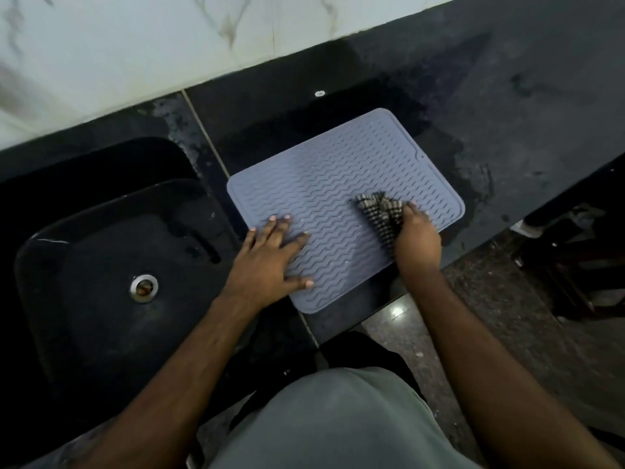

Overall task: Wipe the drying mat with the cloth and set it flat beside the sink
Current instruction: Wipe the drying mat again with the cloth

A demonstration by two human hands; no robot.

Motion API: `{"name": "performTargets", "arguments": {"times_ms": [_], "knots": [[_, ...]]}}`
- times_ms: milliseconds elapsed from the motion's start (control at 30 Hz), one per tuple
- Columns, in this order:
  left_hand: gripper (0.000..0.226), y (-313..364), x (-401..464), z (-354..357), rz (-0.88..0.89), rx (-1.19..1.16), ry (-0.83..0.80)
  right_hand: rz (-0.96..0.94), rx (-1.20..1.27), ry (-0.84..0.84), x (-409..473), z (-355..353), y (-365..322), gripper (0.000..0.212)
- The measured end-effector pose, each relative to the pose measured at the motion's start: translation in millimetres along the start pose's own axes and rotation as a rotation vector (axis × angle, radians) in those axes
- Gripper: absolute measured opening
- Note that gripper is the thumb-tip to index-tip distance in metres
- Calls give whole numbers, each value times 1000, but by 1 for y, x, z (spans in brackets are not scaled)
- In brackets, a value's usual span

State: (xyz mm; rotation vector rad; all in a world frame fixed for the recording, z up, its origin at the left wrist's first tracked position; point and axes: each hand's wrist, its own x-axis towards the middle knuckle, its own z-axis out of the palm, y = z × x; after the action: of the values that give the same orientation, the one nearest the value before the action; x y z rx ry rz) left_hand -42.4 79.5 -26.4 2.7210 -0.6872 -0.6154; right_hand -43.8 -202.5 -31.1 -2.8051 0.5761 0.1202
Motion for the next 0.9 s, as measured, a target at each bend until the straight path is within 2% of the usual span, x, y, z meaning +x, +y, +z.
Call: {"name": "performTargets", "arguments": {"times_ms": [67, 133, 233, 367, 433, 533, 600, 733, 833, 900], "knots": [[93, 2, 4, 5, -6, -13, 32, -5, -86, 72, 21, -15, 7, 49], [96, -2, 4, 8, -7, -26, 57, 26, -122, 58, 41, -32, 15, 51], [113, -10, -2, 14, -25, -14, 78, 61, -54, 33, 59, -56, 19, 52], [125, -15, -13, 22, -92, 14, 123, -20, 59, 254, 50, -63, -3, 47], [127, -13, -12, 21, -99, 50, 109, -30, 83, 285, 43, -53, -12, 51], [134, -11, -7, 19, -99, 88, 61, -54, 73, 105, 23, -23, -25, 60], [138, -11, -5, 18, -93, 100, 31, -77, -56, -25, 3, -1, -38, 56], [140, -9, -5, 18, -86, 102, 40, -180, -302, -91, -40, 25, -77, 51], [130, -10, -6, 21, -77, 111, 81, -350, -285, -219, -90, 38, -114, 61], [118, -15, -9, 20, -54, 107, 96, -441, -210, -300, -112, 34, -128, 59]]}}
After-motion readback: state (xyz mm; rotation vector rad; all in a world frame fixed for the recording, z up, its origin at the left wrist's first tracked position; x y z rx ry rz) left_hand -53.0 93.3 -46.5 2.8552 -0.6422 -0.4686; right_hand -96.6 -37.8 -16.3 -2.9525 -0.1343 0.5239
